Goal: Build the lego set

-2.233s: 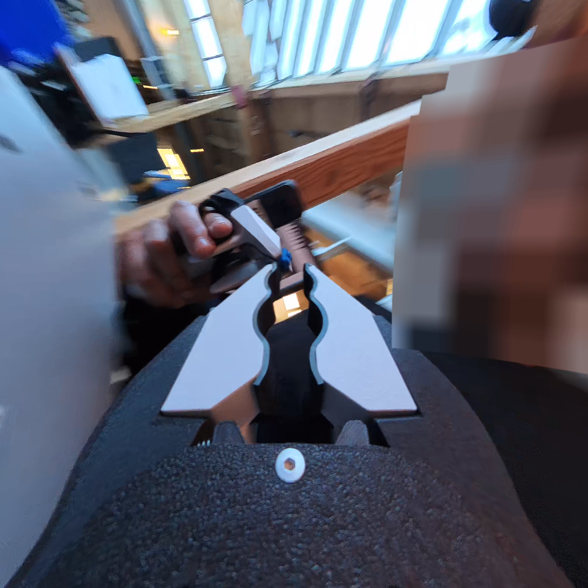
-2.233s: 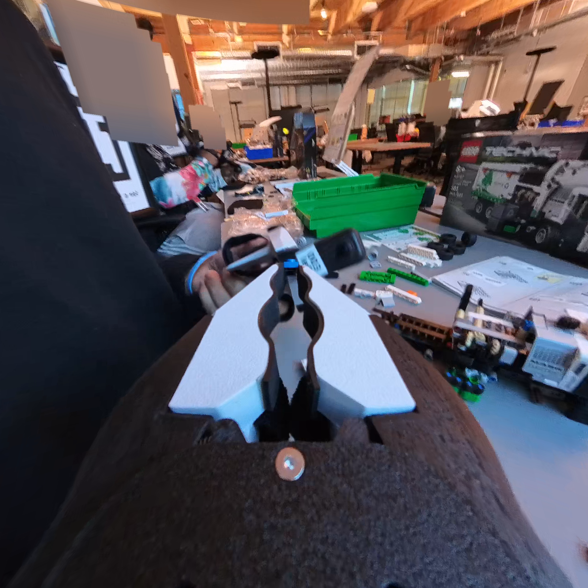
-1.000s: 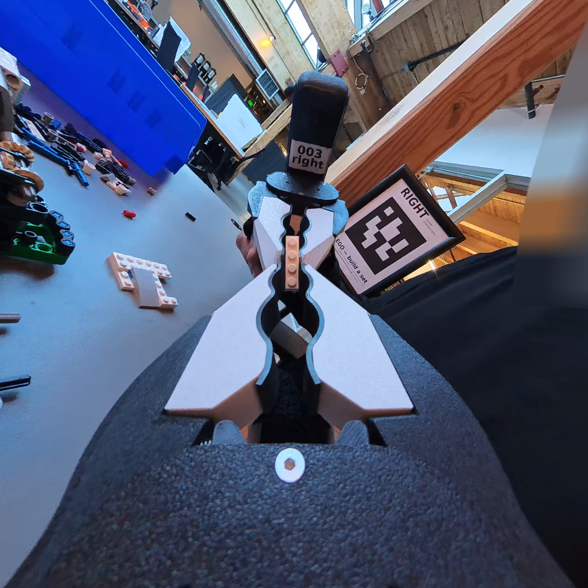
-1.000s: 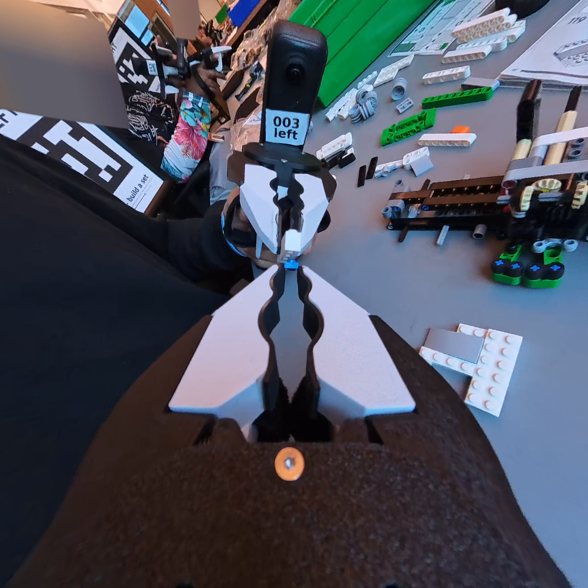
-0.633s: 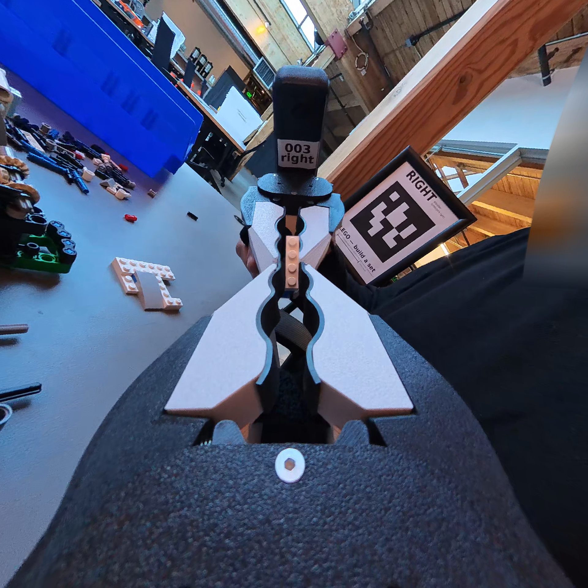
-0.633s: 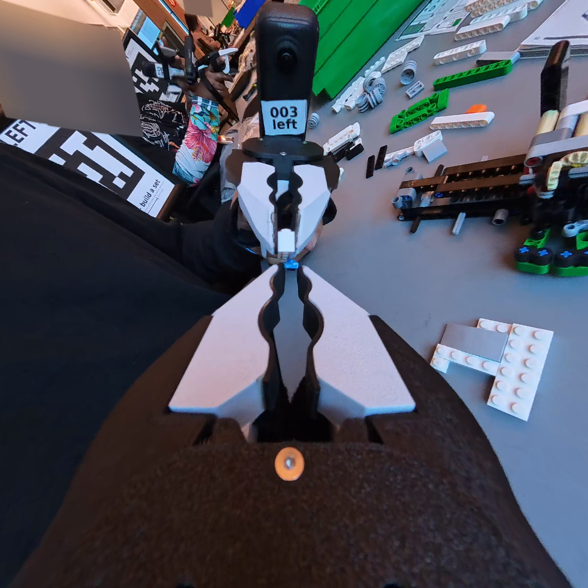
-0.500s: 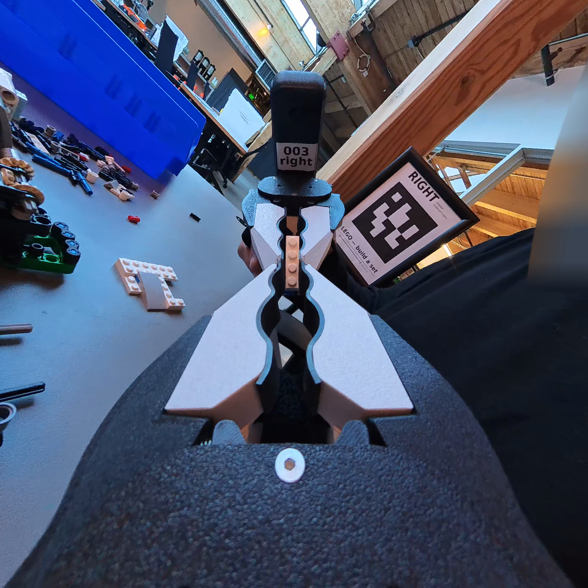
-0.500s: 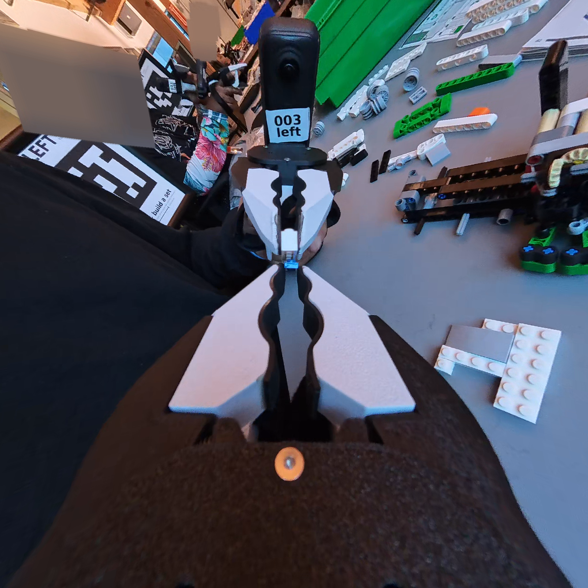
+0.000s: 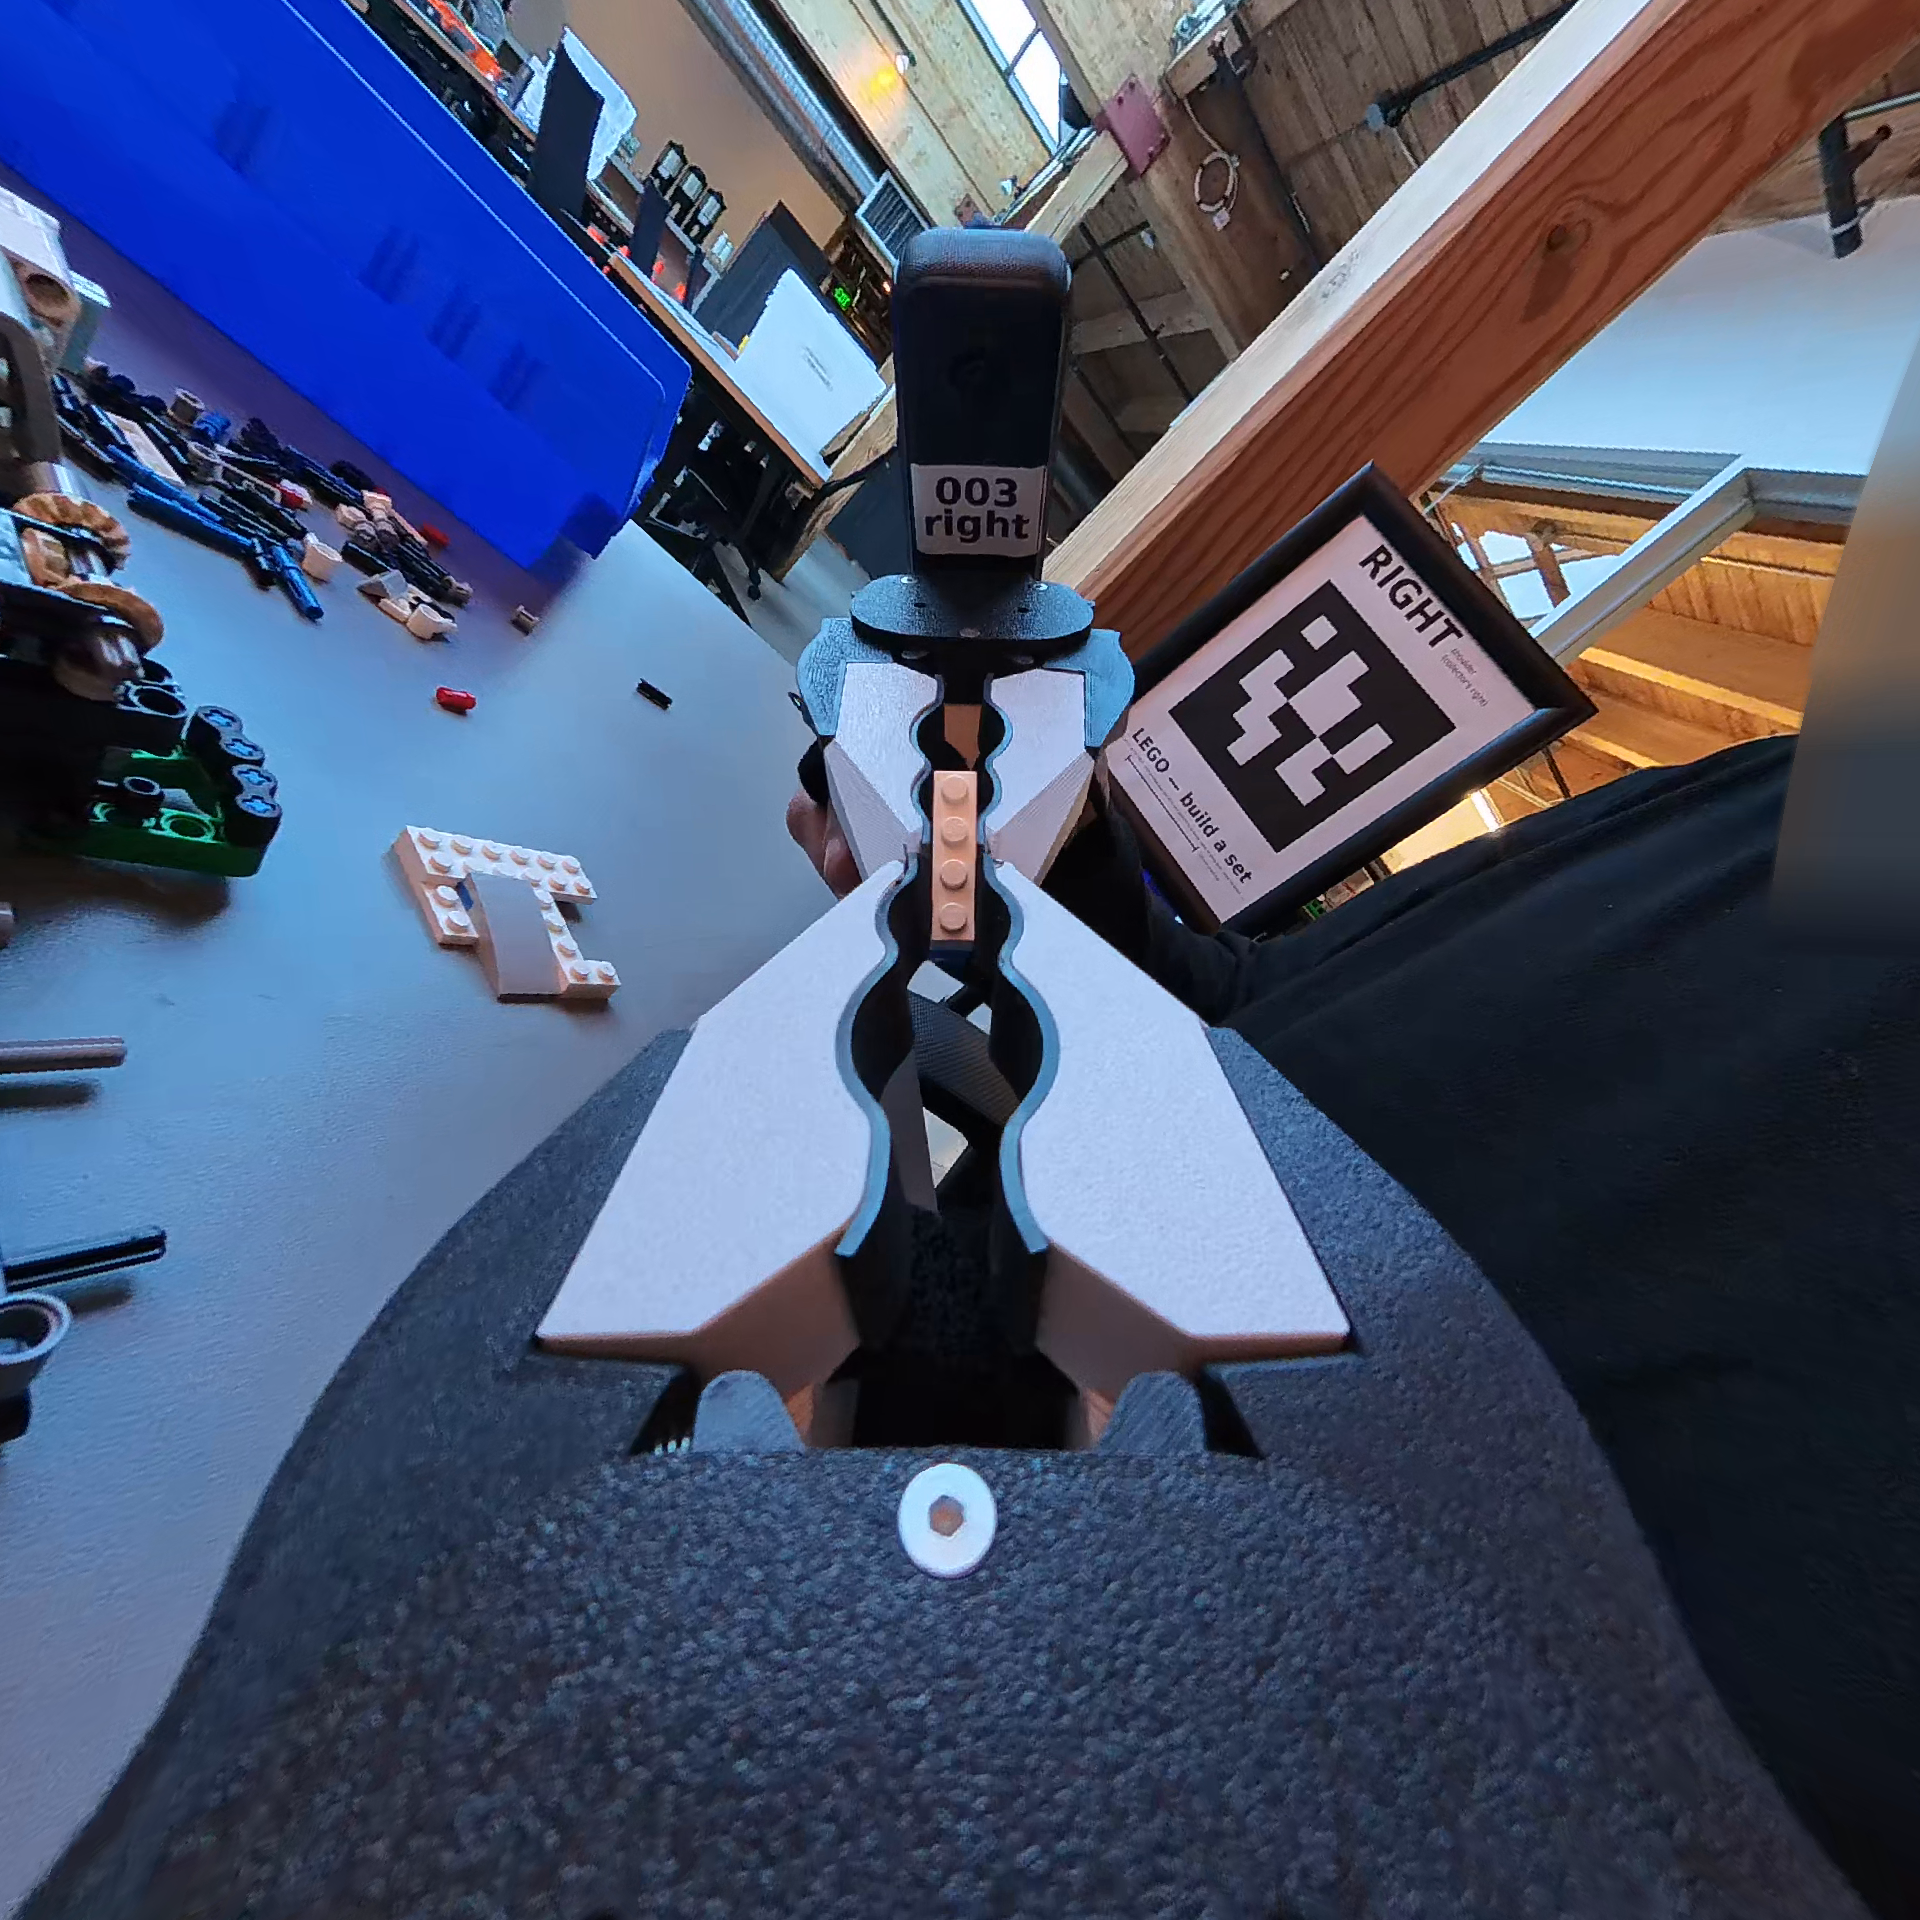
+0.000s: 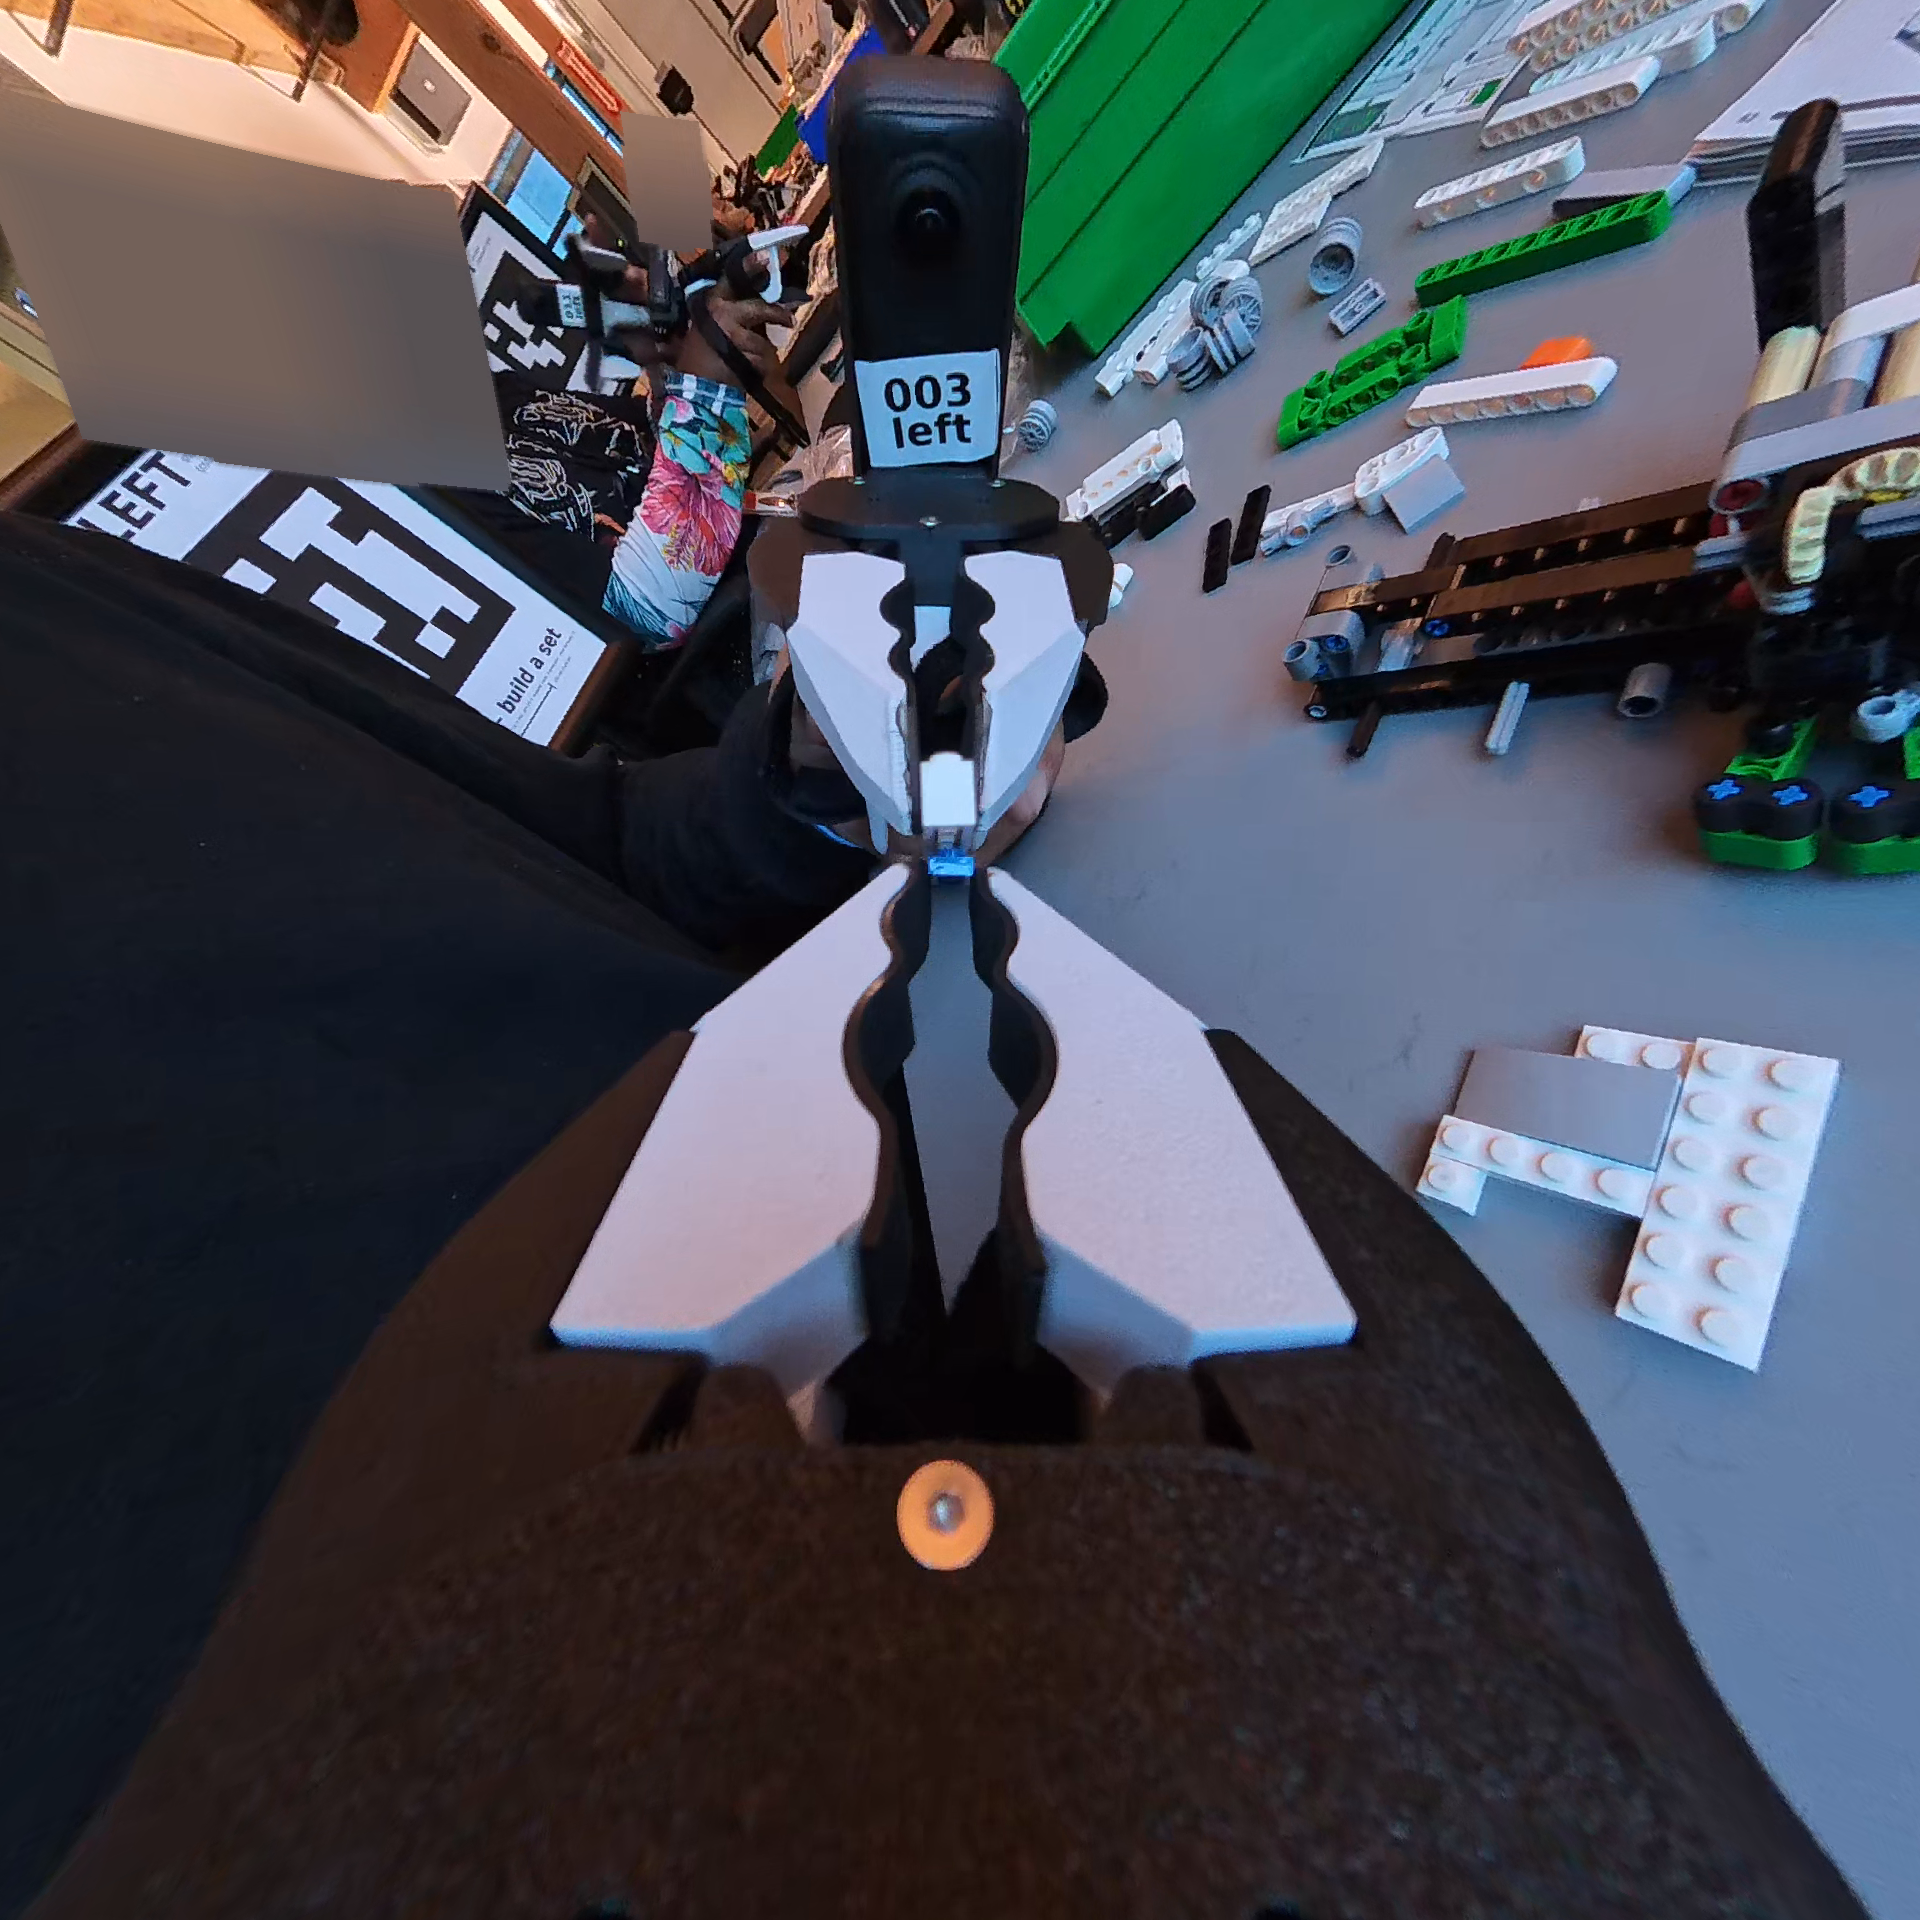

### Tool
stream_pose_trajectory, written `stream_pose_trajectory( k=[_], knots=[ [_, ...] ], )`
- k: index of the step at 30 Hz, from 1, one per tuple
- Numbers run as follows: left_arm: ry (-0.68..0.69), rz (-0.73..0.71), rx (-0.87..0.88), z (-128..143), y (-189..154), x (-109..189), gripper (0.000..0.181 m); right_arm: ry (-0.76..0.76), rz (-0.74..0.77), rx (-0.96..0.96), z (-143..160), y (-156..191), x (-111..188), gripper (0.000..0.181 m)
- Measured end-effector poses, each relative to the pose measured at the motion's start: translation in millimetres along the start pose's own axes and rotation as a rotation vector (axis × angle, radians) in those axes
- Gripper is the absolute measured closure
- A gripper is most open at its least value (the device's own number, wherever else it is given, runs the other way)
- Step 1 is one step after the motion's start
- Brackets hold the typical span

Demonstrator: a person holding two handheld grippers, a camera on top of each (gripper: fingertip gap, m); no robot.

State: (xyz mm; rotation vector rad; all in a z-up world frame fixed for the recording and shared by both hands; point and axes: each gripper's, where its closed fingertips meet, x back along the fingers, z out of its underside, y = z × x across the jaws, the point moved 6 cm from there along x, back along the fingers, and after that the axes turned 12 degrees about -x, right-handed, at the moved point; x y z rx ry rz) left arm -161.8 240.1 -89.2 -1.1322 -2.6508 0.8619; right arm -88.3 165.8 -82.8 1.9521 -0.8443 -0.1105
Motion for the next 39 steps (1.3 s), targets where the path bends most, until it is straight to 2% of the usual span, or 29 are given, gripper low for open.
stream_pose_trajectory(
  k=[16, 32, 39],
  knots=[
    [-0.103, -0.053, 0.114, 3, 3, -7, 0.175, -0.072, -0.062, -0.105, -1, -6, 7, 0.175],
    [0.023, -0.020, 0.119, 8, 4, -11, 0.175, -0.023, -0.057, -0.126, 8, -9, 9, 0.175],
    [0.003, -0.031, 0.131, 9, 5, -12, 0.175, -0.039, -0.048, -0.117, 7, -10, 9, 0.175]
  ],
)
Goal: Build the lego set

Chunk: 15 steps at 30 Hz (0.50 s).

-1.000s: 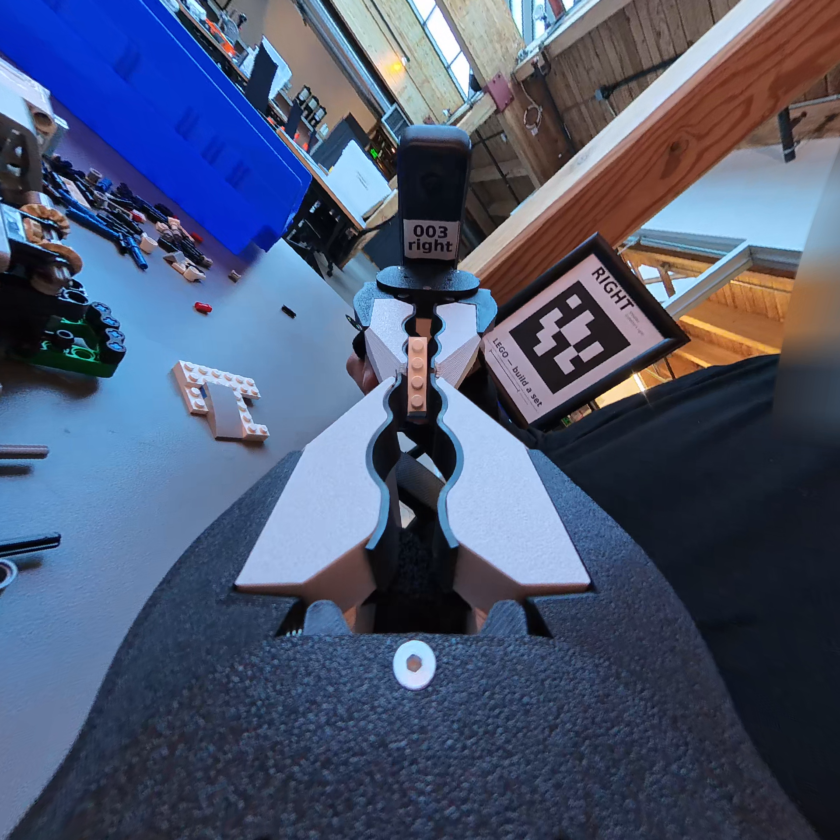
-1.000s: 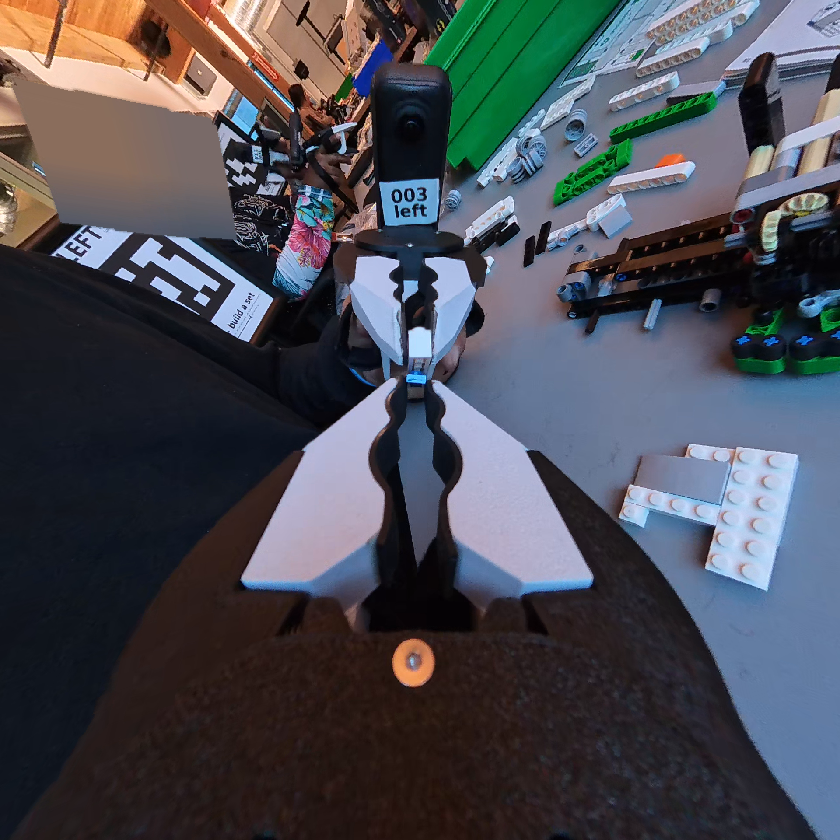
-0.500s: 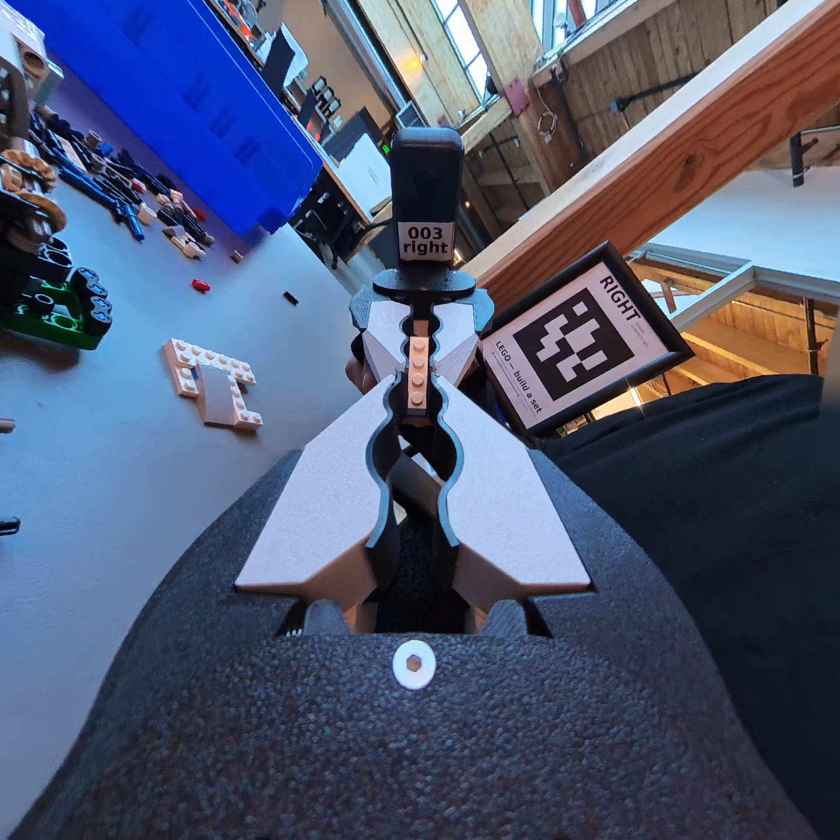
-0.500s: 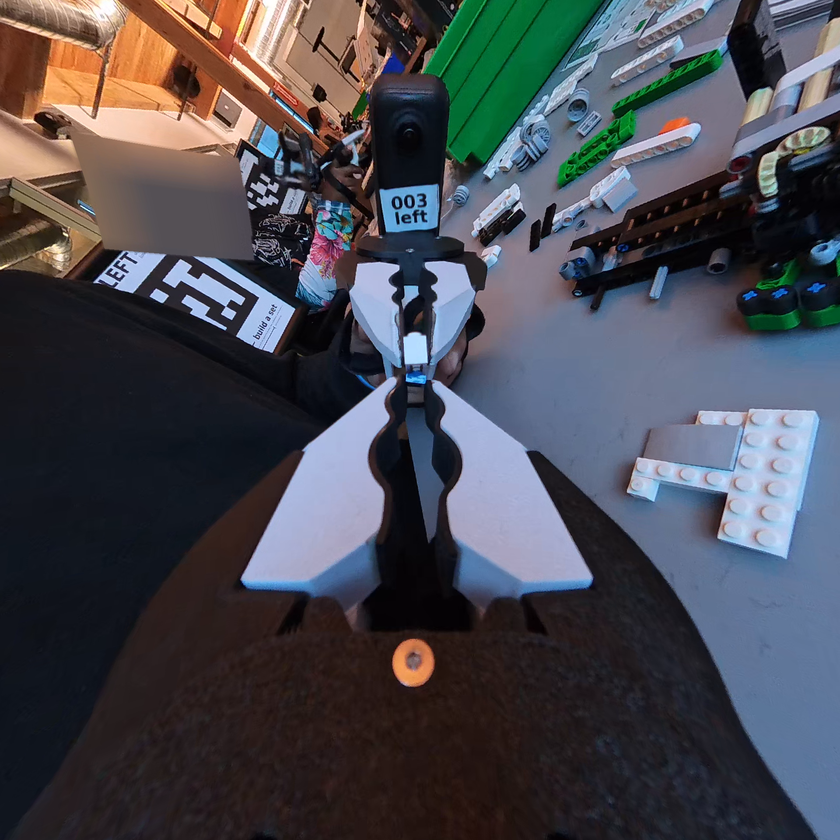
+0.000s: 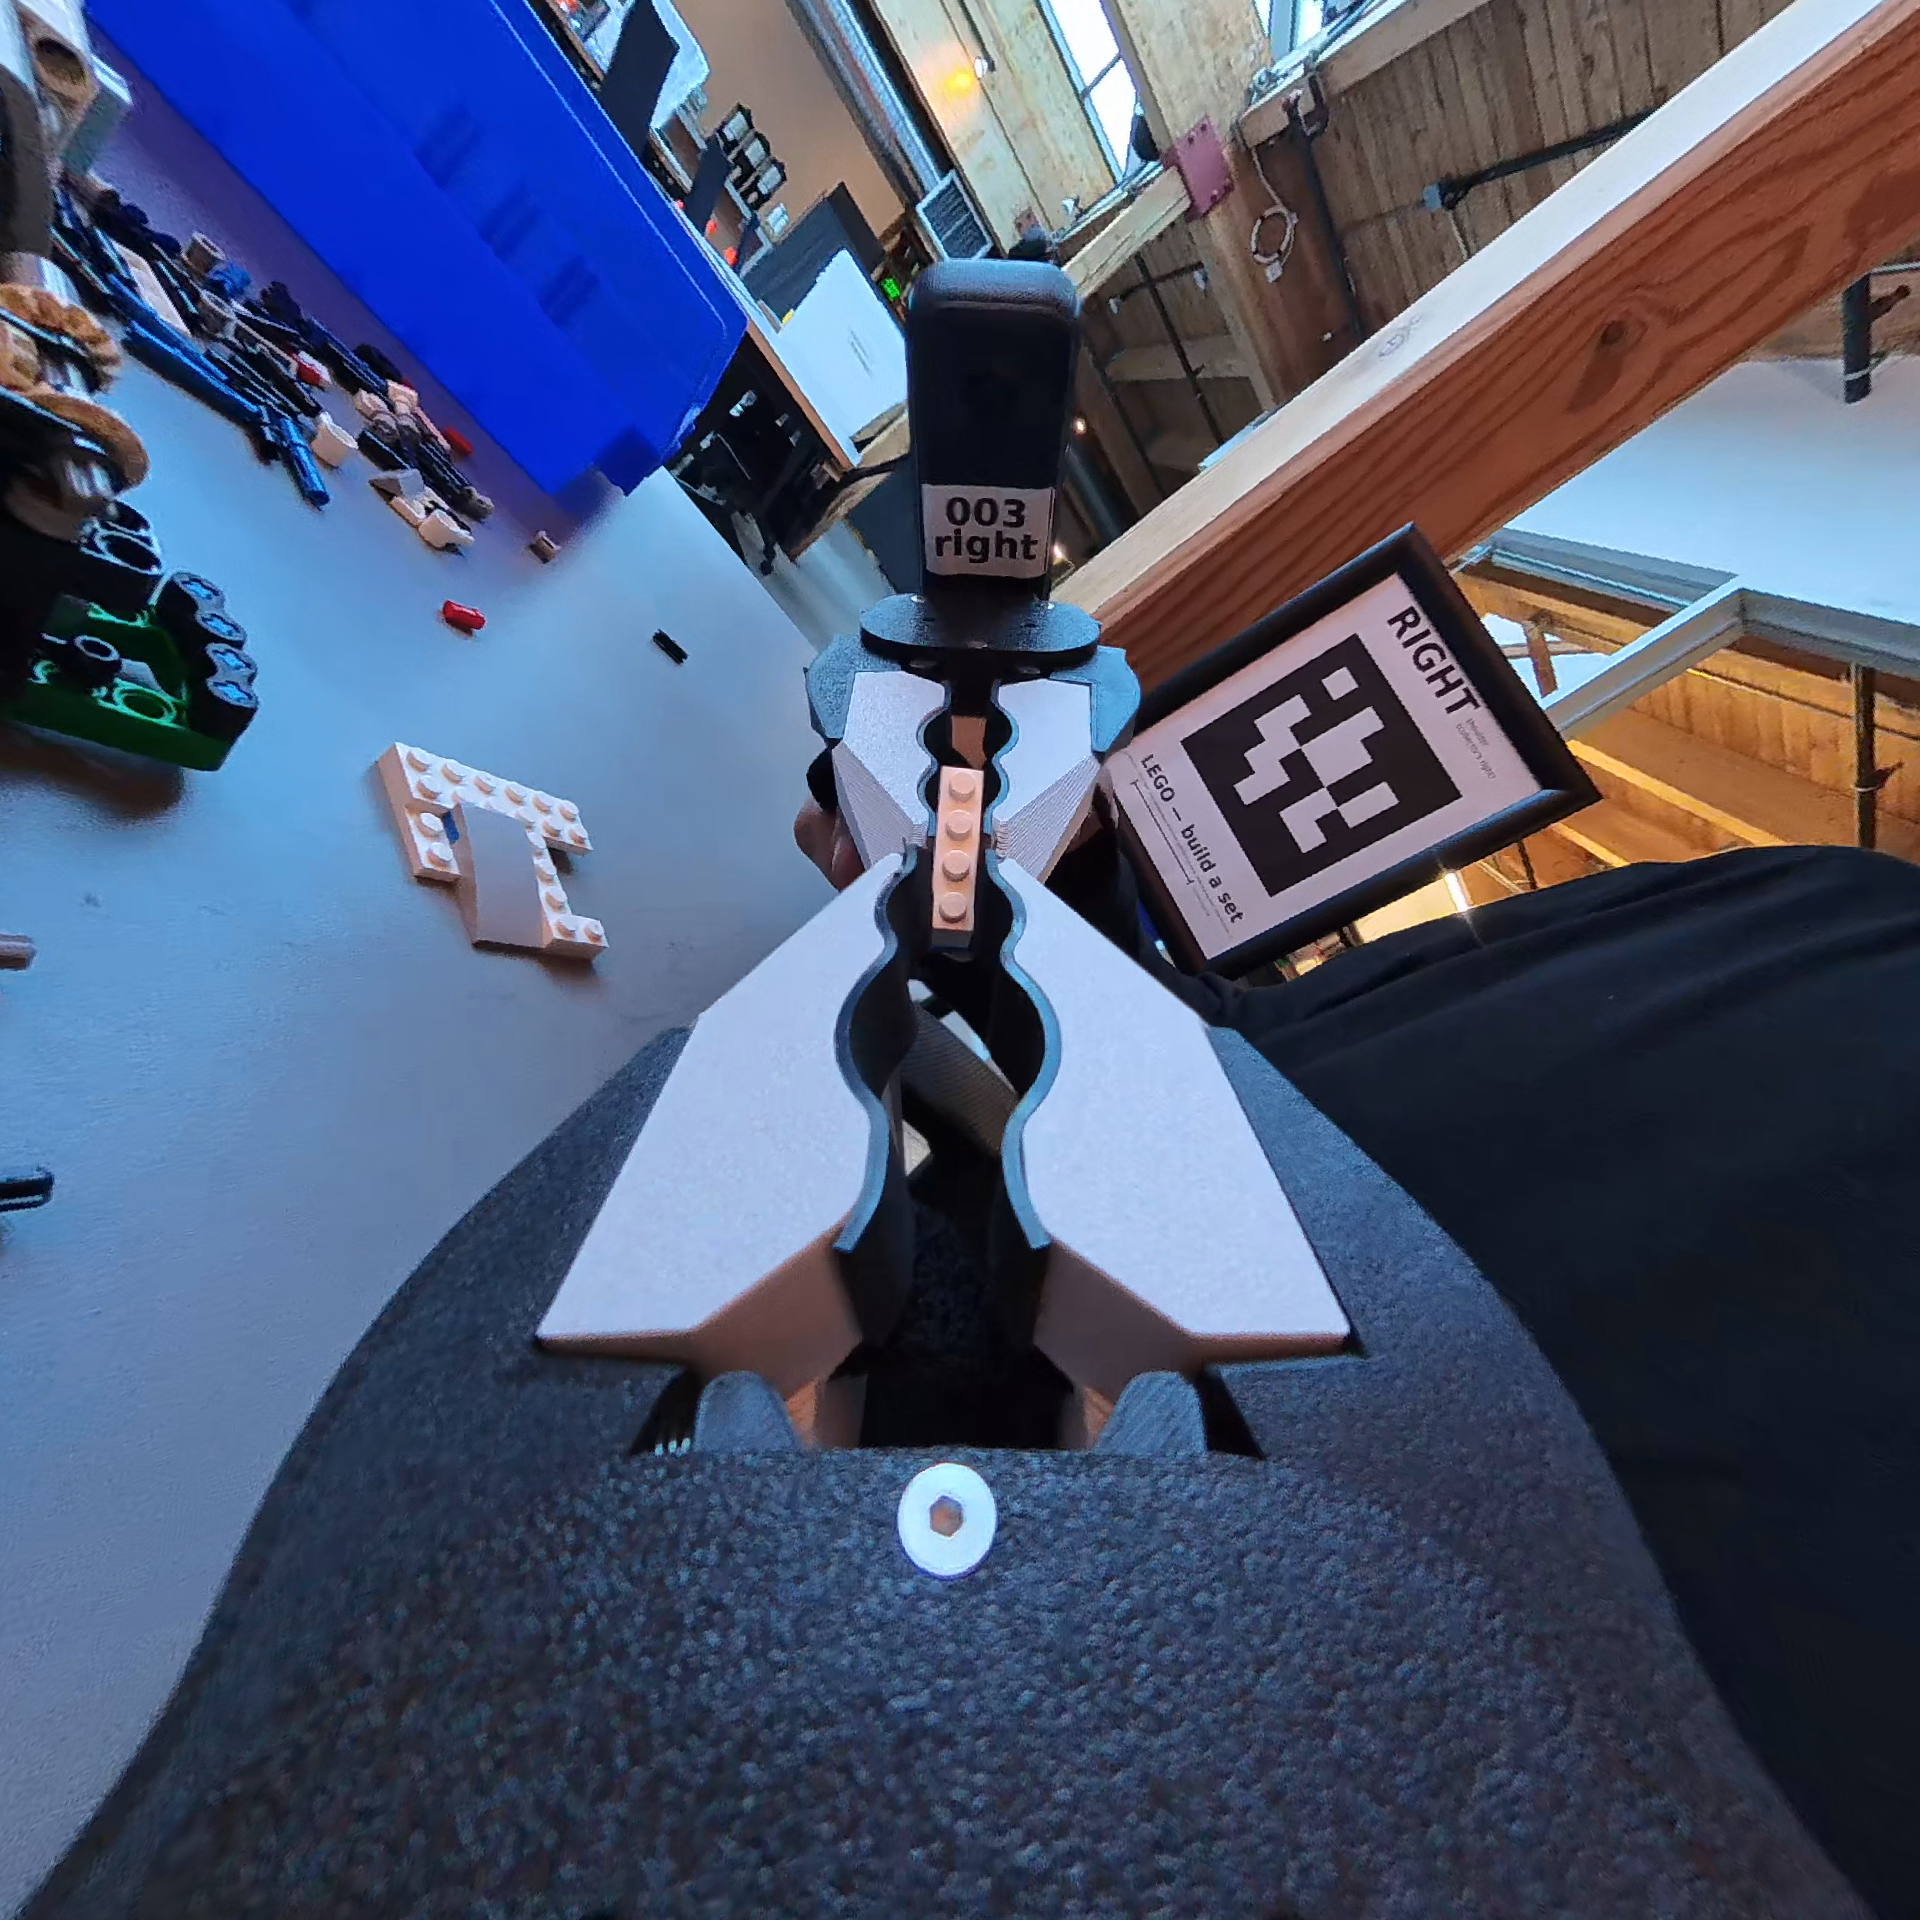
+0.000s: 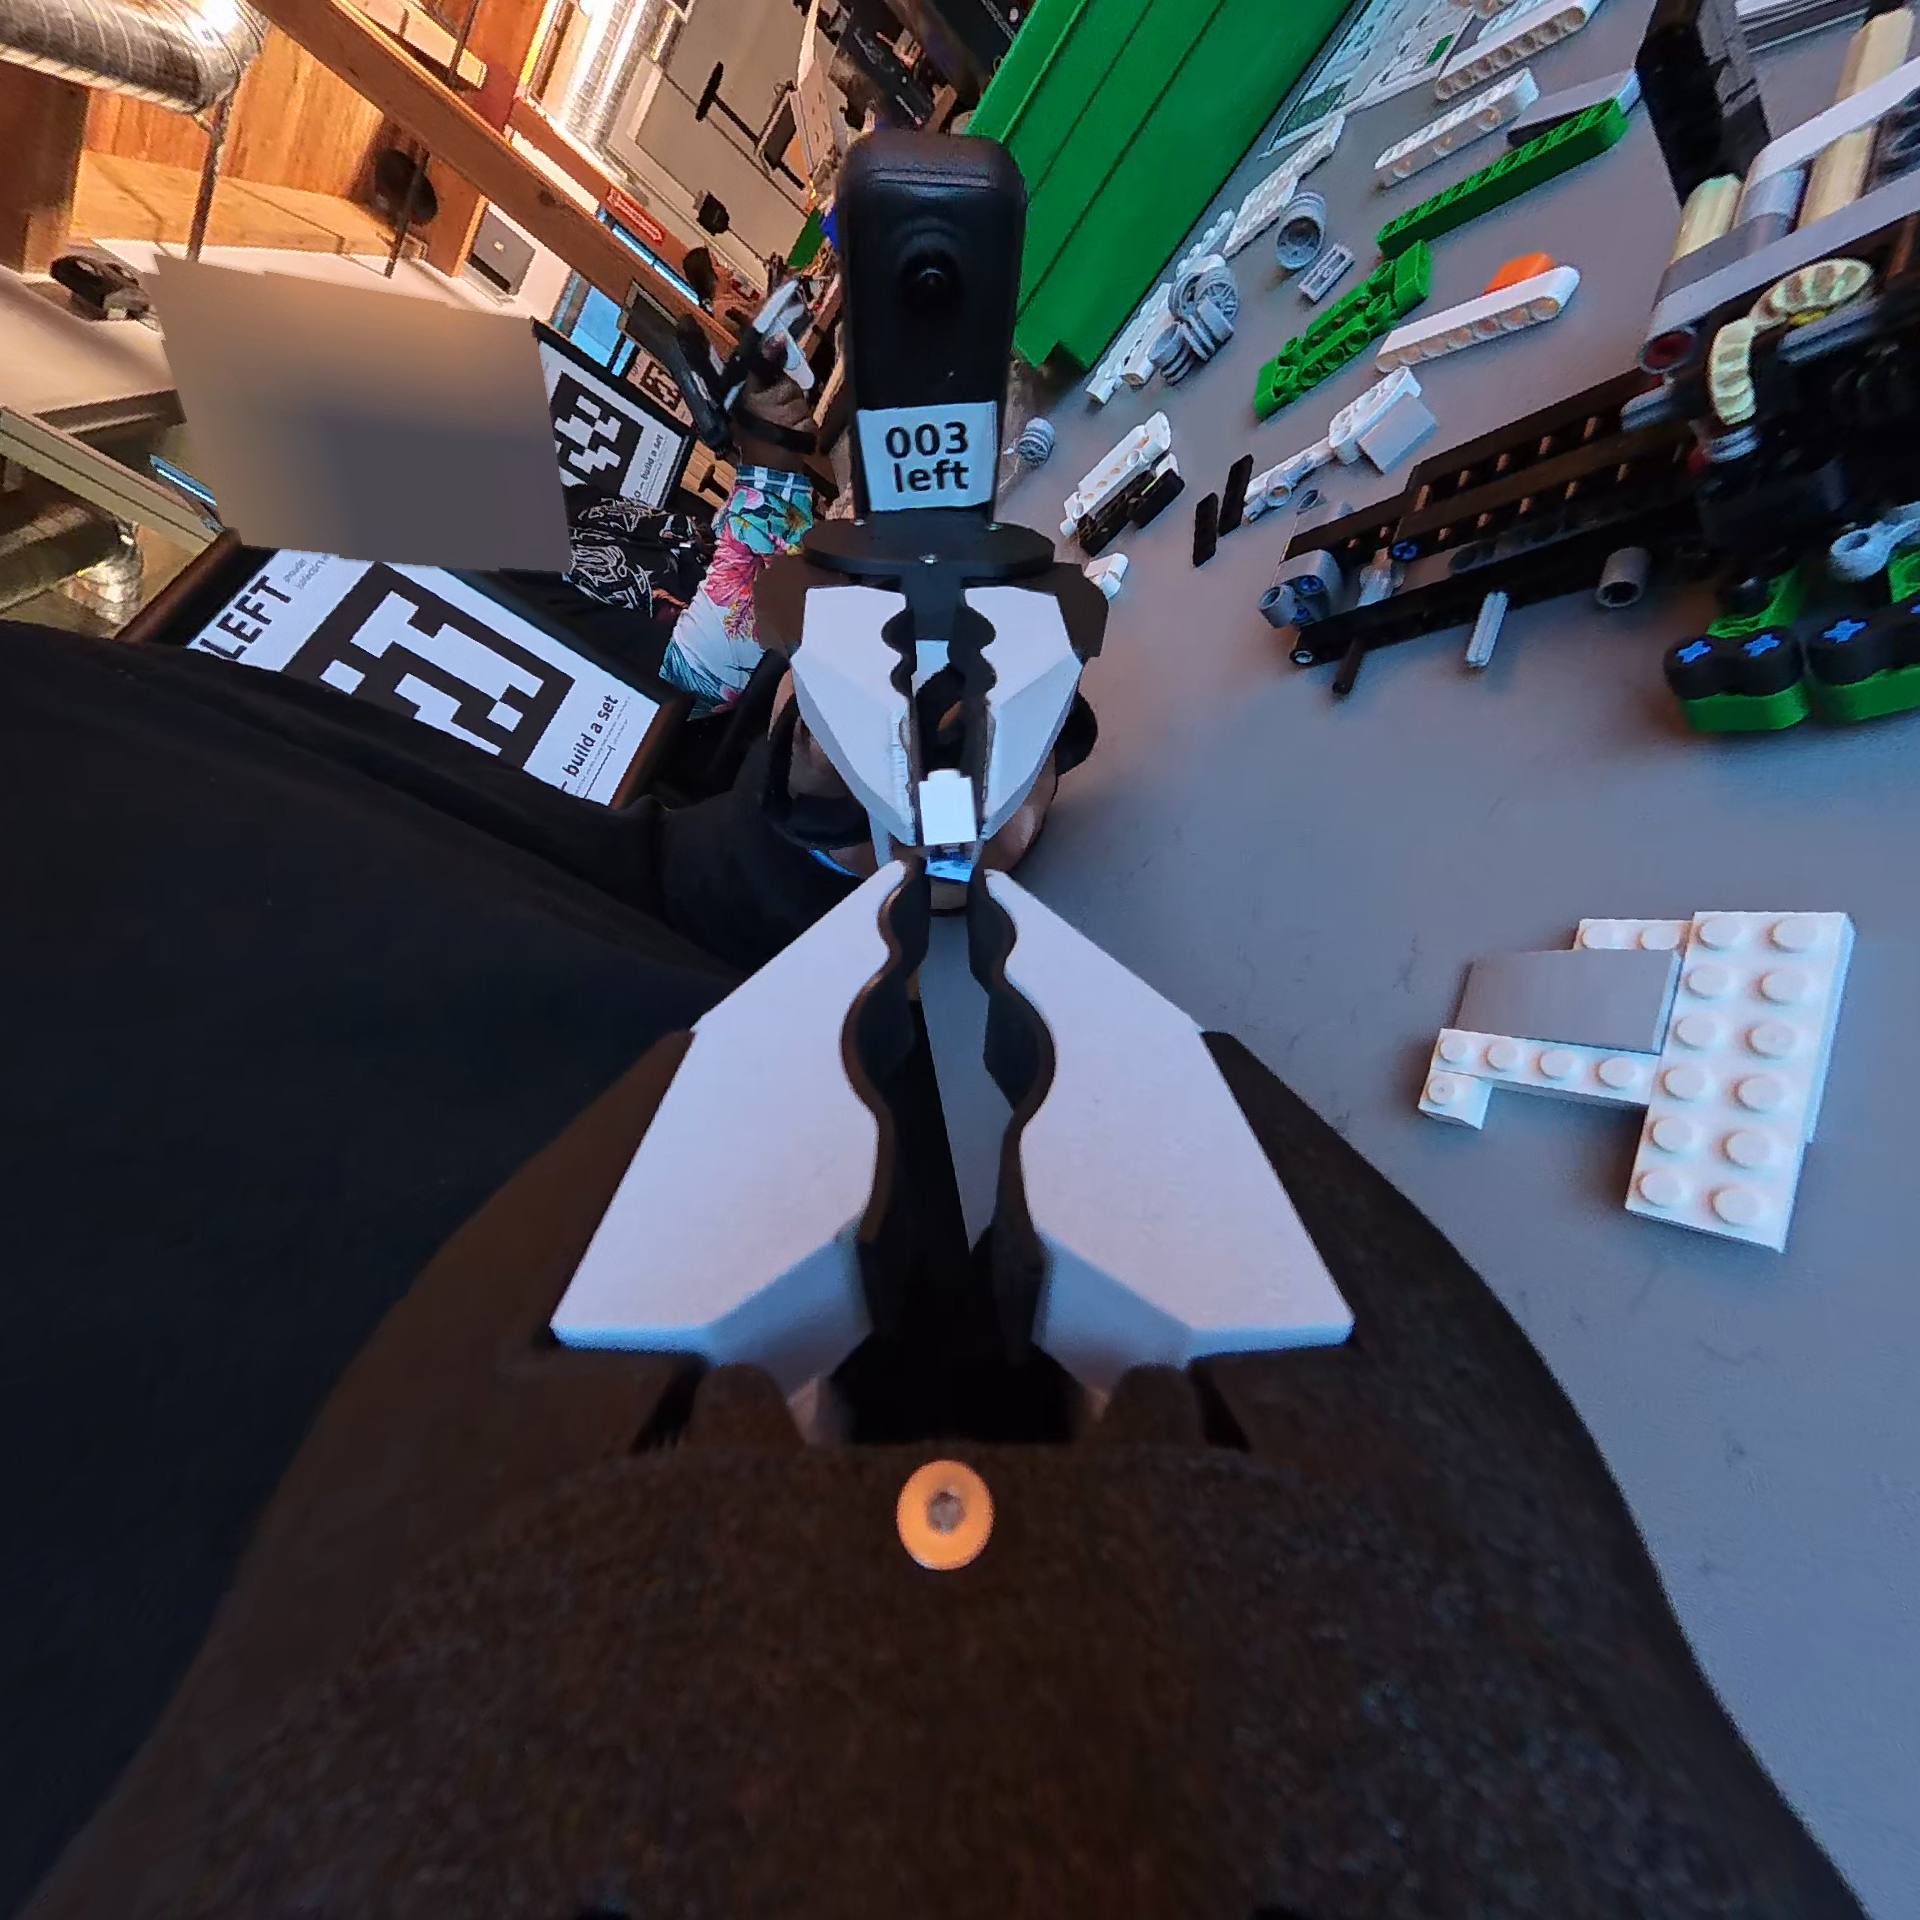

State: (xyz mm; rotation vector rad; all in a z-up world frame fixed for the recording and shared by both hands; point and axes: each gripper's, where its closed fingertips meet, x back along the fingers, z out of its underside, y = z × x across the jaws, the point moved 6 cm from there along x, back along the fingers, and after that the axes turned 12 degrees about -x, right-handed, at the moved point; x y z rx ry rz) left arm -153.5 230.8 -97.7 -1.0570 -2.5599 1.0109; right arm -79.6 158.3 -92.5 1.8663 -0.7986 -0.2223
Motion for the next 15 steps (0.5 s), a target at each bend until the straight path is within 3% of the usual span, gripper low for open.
stream_pose_trajectory(
  k=[6, 13, 15],
  knots=[
    [-0.025, 0.010, 0.065, -6, 2, 2, 0.175, -0.041, -0.004, 0.007, -4, 2, 0, 0.174],
    [-0.017, 0.056, 0.166, -13, 1, 6, 0.175, -0.041, 0.155, 0.355, -9, 13, 2, 0.161],
    [-0.004, 0.042, 0.160, -14, 3, 8, 0.175, -0.015, 0.219, 0.445, -11, 15, 7, 0.169]
  ],
)
